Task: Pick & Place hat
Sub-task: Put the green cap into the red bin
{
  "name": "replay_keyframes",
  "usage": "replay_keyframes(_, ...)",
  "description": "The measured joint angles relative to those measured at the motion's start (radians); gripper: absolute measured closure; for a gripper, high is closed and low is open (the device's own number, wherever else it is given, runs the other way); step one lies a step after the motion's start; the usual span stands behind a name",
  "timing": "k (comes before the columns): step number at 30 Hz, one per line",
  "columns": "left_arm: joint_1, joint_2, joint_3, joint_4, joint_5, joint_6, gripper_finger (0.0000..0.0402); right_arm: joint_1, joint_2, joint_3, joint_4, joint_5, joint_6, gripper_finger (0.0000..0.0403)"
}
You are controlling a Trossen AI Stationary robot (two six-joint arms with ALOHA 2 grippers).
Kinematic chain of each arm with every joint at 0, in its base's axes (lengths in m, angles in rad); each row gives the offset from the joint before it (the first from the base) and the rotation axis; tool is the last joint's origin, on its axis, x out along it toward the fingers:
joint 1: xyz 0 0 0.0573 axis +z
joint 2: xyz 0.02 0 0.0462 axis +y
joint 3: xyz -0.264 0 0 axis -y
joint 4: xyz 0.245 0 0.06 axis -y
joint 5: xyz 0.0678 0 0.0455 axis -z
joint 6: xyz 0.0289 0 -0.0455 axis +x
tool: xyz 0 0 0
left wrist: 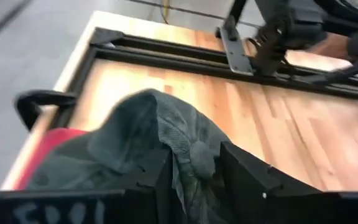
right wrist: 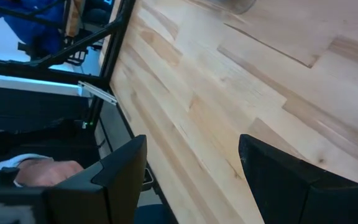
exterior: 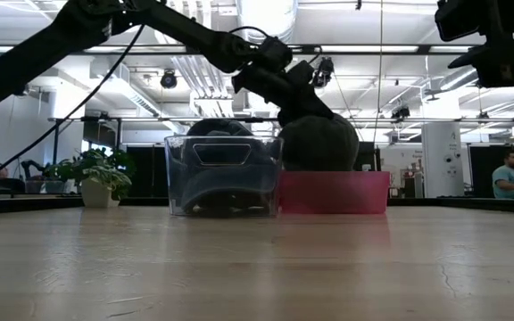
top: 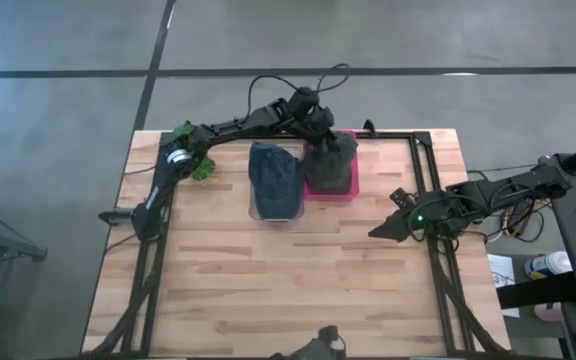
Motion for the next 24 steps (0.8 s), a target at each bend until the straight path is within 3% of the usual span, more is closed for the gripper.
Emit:
replay_keyframes(12, 0.006, -0.041, 0.029, -0.119, -0.410, -0.052, 0.0268, 0.000, -0.018, 0.000, 0.041, 0.006, -0.024, 0.0154)
replay_keyframes(19, 0.005, -0.088, 0.031, -0.250, -0.479, -0.017, 0.0268, -0.007, -0.017, 0.000, 0.036, 0.011, -0.035, 0.0154)
replay_keyframes(24, 0.000, -0.155, 0.030, -0.515, -0.470, -0.038, 0.0268, -0.007, -0.018, 0.000, 0.033, 0.011, -0.040, 0.0154)
